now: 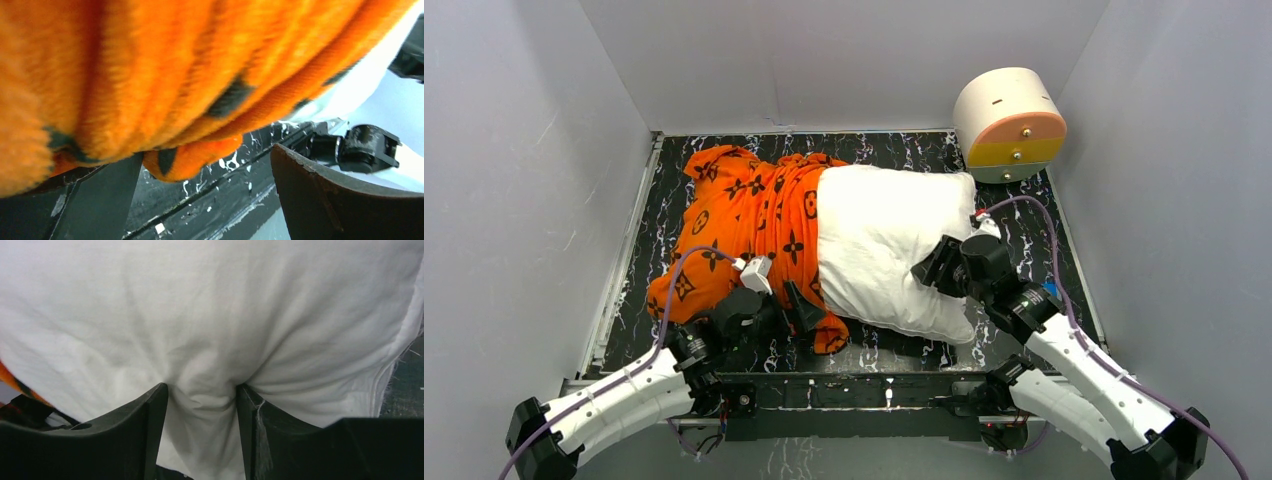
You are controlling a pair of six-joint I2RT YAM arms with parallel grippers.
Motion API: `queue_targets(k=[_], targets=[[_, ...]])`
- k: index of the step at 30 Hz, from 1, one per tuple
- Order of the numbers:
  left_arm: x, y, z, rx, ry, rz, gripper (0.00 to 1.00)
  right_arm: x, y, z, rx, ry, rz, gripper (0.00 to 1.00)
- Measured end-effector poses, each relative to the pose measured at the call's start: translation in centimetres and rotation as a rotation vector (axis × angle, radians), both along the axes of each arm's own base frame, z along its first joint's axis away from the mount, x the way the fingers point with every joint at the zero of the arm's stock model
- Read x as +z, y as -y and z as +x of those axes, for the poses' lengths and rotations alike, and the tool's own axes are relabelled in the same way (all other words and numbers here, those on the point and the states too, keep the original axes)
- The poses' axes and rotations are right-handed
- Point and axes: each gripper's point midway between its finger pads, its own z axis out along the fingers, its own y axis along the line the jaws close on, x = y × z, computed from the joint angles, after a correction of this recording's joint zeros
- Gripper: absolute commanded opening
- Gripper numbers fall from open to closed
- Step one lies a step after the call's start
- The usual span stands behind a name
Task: Remove the pillowcase from the pillow
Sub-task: Remove the pillow from the pillowcase.
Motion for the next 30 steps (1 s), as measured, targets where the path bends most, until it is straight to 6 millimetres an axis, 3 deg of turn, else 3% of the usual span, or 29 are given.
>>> queue_targets(k=[3,6,9,11,14,19,24,26,30], targets=[[-1.2,-0.4,0.6,0.043,-0.004,0.020,0.91,2.4,-0.3,-0.3,0.050,0.051,0.004,0.66],[-2.3,-0.8,1.4,0.094,0.002,0.036,0.77,4.6,-1.3,-0.4,0.129,0.091,0.014,0.67],[-3.6,-1.0,2.1,0.135,0.008,0.048,0.49,5.3,-3.0,-0.4,0.232,0.094,-0.013,0.67],[-3.8,-0.8,2.5,0.136,0.022,0.042,0.21,4.8,-4.6,-0.8,0.312,0.089,-0.061,0.67],[-3.5,-0.2,2.9,0.120,0.056,0.027,0.03,2.9,-7.2,-1.8,0.431,0.093,-0.199,0.69],[-3.3,-0.5,3.1,0.107,0.097,0.055,0.00,2.6,-10.1,-3.7,0.571,0.244,-0.410,0.83],[-2.7,-1.1,2.8,0.092,0.126,0.079,0.00,3.7,-9.6,-3.0,0.574,0.427,-0.623,0.87],[-2.7,-1.3,2.7,0.085,0.129,0.095,0.00,4.8,-9.4,-2.3,0.544,0.485,-0.648,0.88],[-2.9,-1.6,2.5,0.070,0.126,0.131,0.00,9.6,-9.0,-1.6,0.471,0.625,-0.563,0.87]])
